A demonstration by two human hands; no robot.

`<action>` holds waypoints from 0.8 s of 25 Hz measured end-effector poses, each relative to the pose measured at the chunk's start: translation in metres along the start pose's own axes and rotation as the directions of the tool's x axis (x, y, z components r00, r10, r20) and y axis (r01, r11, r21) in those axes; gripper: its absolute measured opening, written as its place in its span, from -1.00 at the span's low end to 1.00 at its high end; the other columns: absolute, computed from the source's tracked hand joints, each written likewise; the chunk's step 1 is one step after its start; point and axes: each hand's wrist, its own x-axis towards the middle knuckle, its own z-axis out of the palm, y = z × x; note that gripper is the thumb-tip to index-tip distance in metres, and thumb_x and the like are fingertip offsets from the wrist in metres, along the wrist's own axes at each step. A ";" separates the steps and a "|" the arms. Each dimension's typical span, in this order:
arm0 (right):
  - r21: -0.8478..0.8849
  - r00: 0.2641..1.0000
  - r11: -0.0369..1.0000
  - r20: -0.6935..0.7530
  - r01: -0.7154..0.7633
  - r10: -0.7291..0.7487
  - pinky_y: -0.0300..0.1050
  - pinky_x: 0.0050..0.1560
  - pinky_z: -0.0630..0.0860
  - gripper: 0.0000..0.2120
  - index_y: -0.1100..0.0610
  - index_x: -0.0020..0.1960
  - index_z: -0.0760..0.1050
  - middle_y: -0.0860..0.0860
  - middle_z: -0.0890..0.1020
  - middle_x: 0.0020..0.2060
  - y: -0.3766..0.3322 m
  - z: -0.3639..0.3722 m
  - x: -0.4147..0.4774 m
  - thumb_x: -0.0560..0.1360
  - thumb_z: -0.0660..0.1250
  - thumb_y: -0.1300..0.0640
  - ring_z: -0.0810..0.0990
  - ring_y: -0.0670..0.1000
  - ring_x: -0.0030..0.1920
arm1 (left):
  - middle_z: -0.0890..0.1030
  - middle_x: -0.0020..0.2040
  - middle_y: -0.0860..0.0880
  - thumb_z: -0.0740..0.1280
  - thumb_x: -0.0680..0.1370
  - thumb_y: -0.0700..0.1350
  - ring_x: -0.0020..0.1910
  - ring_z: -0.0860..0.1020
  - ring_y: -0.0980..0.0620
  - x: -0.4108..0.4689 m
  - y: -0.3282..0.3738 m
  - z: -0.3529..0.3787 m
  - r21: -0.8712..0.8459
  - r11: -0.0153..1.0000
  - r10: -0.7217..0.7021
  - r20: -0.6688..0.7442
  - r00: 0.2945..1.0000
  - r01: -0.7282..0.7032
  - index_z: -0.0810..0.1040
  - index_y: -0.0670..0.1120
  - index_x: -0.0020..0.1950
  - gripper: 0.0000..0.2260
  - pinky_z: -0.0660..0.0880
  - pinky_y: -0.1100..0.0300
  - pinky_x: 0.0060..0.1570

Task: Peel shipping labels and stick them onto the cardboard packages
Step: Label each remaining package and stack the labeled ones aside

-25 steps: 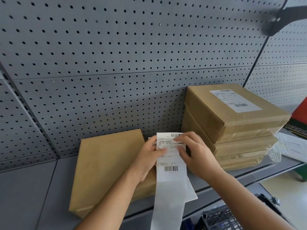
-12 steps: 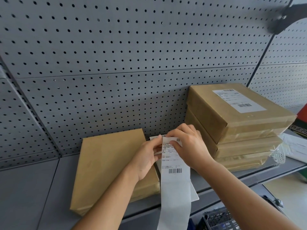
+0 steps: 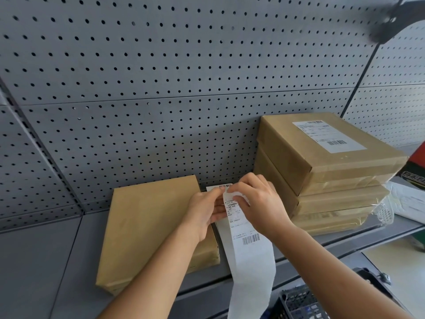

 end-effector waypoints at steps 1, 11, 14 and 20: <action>0.003 1.000 1.000 0.003 0.000 0.000 -0.02 0.00 0.47 -0.79 0.03 0.07 0.64 -0.03 0.54 -0.07 0.000 0.000 0.000 0.48 0.44 0.24 0.49 0.05 -0.07 | 0.76 -0.14 -0.15 0.37 0.63 -0.06 -0.23 0.72 -0.04 -0.001 0.000 0.000 0.002 1.000 0.000 -0.005 1.000 0.000 0.72 -0.19 0.08 -0.77 0.65 0.13 -0.23; 0.013 1.000 1.000 0.013 0.012 -0.012 -0.05 -0.03 0.47 -0.80 0.02 0.06 0.59 -0.05 0.53 -0.07 0.000 0.002 -0.002 0.51 0.38 0.27 0.47 0.02 -0.07 | 0.74 -0.18 -0.14 0.43 0.59 -0.17 -0.15 0.69 -0.07 -0.002 0.004 -0.007 -0.112 0.986 -0.120 0.049 0.992 0.125 0.68 -0.23 0.03 -0.87 0.66 0.03 -0.07; 0.023 1.000 0.999 -0.005 0.030 -0.030 -0.07 -0.07 0.47 -0.75 0.00 0.09 0.61 -0.04 0.52 -0.10 -0.001 0.004 -0.003 0.52 0.37 0.30 0.48 0.03 -0.10 | 0.71 -0.28 -0.08 0.42 0.60 -0.16 -0.28 0.66 0.01 -0.003 0.005 -0.006 -0.112 0.984 -0.137 0.026 0.990 0.139 0.67 -0.20 -0.06 -0.89 0.64 0.10 -0.19; 0.041 0.997 0.997 -0.046 0.058 -0.056 -0.08 -0.13 0.46 -0.78 0.02 0.04 0.65 -0.03 0.51 -0.15 0.001 0.007 -0.003 0.53 0.37 0.31 0.47 0.02 -0.16 | 0.70 -0.36 -0.03 0.43 0.60 -0.14 -0.36 0.65 0.05 -0.004 0.006 -0.005 -0.072 0.989 -0.128 -0.010 0.992 0.127 0.68 -0.17 -0.09 -0.88 0.63 0.13 -0.25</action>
